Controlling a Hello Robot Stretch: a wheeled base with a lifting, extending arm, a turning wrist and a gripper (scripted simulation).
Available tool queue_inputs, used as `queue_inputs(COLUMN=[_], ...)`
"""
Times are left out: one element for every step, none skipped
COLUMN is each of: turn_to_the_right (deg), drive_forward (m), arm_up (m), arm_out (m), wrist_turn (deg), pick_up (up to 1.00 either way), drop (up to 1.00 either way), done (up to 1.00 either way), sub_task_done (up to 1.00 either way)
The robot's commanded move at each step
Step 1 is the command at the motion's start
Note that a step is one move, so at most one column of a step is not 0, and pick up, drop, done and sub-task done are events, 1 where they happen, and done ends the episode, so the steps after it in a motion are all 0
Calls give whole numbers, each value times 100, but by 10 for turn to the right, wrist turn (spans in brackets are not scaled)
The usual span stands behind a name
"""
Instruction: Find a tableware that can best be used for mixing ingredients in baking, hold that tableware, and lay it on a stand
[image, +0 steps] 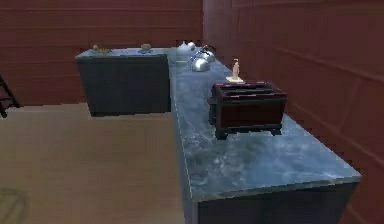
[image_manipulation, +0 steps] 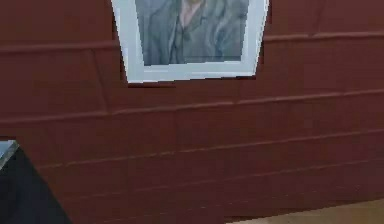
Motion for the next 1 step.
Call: queue_inputs(turn_to_the_right=[-360], drive_forward=[0], arm_up=[0], arm_out=[0], wrist_turn=[0], pick_up=[0], drop=[0], done=[0], sub_task_done=[0])
